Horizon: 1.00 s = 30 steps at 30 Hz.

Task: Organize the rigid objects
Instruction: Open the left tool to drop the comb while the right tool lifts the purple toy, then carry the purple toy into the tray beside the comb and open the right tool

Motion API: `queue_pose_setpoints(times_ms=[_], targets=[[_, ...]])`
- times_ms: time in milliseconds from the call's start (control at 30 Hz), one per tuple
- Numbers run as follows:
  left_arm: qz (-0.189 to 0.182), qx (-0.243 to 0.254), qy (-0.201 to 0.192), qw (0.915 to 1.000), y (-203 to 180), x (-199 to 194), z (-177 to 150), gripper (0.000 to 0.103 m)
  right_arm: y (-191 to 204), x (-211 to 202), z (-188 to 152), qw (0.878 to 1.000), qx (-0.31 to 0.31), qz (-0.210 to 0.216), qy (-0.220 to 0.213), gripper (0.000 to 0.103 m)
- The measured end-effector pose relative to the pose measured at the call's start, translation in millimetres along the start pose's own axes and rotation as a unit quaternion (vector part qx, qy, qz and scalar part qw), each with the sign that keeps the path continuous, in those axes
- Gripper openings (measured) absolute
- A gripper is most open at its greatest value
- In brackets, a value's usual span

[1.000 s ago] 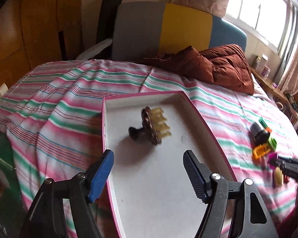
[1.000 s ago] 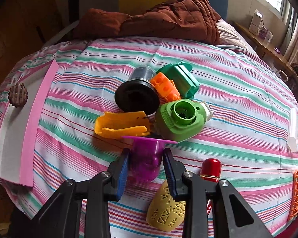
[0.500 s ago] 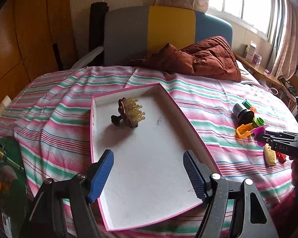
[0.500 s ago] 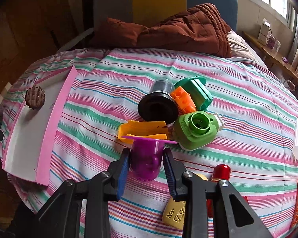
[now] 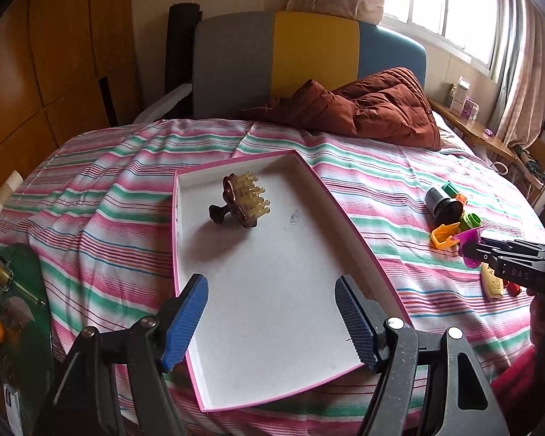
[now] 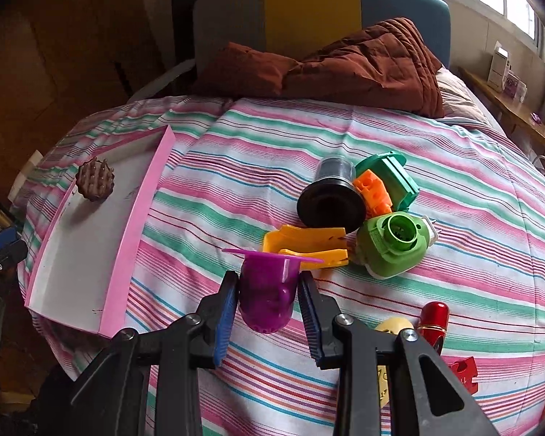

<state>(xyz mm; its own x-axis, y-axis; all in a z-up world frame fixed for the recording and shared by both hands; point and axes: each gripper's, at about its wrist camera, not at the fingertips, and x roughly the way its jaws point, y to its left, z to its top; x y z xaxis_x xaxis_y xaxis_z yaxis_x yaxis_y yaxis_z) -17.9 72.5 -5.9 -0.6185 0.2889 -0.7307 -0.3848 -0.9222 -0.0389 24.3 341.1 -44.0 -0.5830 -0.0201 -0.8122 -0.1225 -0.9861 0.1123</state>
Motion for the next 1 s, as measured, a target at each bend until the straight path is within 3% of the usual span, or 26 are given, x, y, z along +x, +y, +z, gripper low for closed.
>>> queue_pose_setpoints(times_ms=[400,667,1000], targets=[[0.001,-0.022,0.005,0.9997,16.8,1.3,-6.6,0.073,75.2,-12.5,30.0,0.996,-0.058,0.059,-0.024,0.033],[0.006,-0.051,0.01,0.9986,39.8,2.8,-13.0,0.073,134.5,3.0,39.7,0.99,-0.11,0.088,-0.013,0.033],[0.027,-0.098,0.01,0.9947,79.1,-2.5,-22.3,0.073,177.5,34.8,47.9,0.985,-0.14,0.097,0.02,0.033]])
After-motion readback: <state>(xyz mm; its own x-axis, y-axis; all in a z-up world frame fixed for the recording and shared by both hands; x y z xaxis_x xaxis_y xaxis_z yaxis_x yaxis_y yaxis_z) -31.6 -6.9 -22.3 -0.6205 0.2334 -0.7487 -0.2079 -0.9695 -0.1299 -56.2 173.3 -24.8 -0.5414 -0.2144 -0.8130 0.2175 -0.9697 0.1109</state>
